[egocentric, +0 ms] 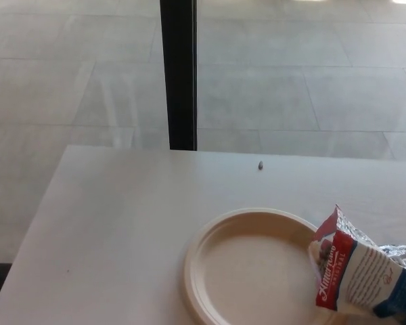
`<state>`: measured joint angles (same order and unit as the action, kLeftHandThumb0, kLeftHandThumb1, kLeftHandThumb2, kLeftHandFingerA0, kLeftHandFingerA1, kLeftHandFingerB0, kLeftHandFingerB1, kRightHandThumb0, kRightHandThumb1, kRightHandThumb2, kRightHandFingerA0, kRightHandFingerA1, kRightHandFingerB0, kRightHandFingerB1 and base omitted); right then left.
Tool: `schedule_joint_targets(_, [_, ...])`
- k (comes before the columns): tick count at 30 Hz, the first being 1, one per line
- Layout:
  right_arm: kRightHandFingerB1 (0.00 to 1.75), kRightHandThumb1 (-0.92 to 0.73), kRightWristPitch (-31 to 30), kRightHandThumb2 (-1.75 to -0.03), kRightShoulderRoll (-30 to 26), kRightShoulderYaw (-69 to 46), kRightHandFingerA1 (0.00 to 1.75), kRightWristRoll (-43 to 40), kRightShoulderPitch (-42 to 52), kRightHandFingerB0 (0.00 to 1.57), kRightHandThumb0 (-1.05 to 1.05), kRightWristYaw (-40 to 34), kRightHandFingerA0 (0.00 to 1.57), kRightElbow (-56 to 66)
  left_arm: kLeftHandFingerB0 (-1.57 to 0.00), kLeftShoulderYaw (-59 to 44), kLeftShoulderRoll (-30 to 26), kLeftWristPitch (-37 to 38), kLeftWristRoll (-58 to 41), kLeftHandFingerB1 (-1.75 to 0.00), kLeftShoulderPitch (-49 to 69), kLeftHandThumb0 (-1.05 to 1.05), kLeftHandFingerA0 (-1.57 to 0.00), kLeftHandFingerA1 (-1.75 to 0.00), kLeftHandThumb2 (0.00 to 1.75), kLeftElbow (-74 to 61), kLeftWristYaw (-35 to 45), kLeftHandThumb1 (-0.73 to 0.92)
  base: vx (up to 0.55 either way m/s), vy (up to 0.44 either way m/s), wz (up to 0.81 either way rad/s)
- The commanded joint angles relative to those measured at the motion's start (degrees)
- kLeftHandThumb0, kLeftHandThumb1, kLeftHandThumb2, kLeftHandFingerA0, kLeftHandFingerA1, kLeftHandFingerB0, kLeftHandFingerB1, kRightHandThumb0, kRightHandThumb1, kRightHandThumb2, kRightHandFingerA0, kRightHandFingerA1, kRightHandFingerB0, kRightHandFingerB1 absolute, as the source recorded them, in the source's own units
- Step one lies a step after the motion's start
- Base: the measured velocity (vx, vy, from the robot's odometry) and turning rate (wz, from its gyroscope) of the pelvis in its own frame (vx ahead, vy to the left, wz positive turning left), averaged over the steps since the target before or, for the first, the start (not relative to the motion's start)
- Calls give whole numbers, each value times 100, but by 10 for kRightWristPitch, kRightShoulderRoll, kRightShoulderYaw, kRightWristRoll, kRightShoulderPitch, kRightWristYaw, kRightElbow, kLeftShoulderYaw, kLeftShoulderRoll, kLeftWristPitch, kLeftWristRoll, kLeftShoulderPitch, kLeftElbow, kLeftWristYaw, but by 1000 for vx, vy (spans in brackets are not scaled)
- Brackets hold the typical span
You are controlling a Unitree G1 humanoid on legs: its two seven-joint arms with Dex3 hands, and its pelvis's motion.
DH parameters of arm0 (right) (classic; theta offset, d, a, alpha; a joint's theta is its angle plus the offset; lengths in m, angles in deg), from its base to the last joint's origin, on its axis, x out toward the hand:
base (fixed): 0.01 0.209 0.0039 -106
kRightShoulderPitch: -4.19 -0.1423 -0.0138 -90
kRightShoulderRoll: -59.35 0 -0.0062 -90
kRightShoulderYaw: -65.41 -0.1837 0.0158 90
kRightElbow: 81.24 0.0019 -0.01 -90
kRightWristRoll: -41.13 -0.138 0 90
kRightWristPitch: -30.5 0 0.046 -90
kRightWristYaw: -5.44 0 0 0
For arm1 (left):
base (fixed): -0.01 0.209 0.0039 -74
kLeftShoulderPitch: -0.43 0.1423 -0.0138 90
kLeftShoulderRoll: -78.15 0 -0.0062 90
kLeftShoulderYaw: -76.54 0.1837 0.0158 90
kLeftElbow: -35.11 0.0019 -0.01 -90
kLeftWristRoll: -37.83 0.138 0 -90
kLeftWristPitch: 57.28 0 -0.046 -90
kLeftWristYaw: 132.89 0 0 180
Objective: The robot uses its right hand to pick up a bag of sunflower seeds kept in the middle of the desk and tilts it over a plate kept next to it to pour out a few seeds and then puts the bag of seeds back on the desk
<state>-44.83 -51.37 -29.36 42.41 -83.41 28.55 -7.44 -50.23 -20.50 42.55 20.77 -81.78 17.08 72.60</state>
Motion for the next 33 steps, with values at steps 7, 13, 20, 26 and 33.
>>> schedule_joint_targets(7, [2,-59,32,-97,-3,35,0,75,-12,0,-101,-25,0,-7,-39,3,-13,22,-12,-37,2,-79,-40,-54,63,3,7,76,0,0,0])
schedule_joint_targets(13, [0,-57,26,-94,5,62,0,110,-12,0,-98,-40,0,12,-39,6,-13,30,-9,-37,4,-78,-40,-55,63,5,9,77,0,0,0])
schedule_joint_targets(20, [3,-56,30,-92,12,99,0,141,-21,0,-98,-46,0,21,-34,7,-15,24,-10,-50,3,-78,-39,-62,101,5,1,61,0,0,0])
schedule_joint_targets(26, [3,-56,33,-91,4,115,0,168,-27,0,-97,-58,0,19,-40,9,-15,24,-10,-37,5,-80,-42,-54,63,7,3,76,0,0,0])
schedule_joint_targets(33, [2,-56,25,-91,14,113,1,185,-53,0,-98,-88,0,-4,-40,11,-13,27,-10,-37,13,-78,-42,-55,64,4,8,78,0,0,0])
